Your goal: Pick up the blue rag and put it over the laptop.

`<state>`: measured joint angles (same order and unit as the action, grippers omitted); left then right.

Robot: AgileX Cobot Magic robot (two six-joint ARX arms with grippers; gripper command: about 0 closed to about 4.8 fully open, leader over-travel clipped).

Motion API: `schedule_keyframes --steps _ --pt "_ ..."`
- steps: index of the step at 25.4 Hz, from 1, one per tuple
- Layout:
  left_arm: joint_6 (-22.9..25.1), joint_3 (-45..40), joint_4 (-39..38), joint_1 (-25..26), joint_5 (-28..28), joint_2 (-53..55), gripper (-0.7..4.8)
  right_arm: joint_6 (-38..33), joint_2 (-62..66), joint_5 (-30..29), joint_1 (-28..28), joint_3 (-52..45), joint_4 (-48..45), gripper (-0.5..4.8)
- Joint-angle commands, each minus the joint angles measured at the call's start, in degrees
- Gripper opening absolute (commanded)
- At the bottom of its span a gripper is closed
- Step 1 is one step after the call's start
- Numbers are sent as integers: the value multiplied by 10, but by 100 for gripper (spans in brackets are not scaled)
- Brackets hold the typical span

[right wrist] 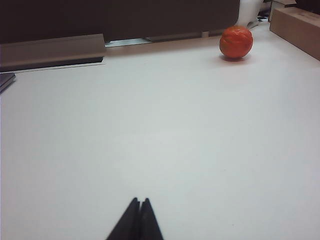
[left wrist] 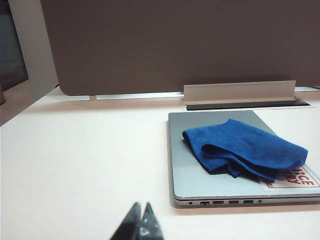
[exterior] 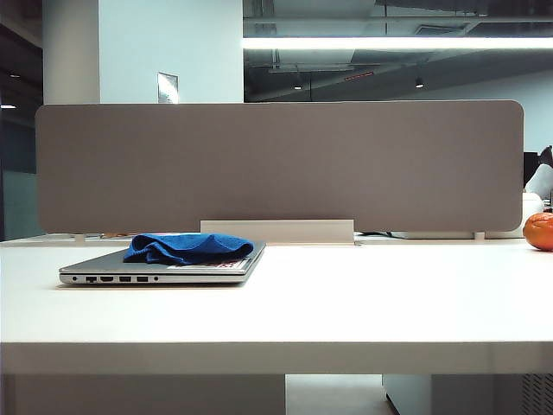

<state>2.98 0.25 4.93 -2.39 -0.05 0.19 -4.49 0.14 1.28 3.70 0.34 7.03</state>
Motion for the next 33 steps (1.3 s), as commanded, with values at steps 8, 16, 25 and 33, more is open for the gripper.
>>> schedule_keyframes --steps 8,16,25,33 --pt "0 2 7 0 3 0 -6 1 -2 2 -20 -3 -4 0" --pt "0 2 7 0 3 0 -6 -4 -2 -11 -83 -3 -19 0" --pt "0 2 7 0 3 0 -6 -4 -2 16 -83 -3 -18 0" --pt "0 2 7 0 3 0 -6 -4 -2 16 -83 -3 -14 0"
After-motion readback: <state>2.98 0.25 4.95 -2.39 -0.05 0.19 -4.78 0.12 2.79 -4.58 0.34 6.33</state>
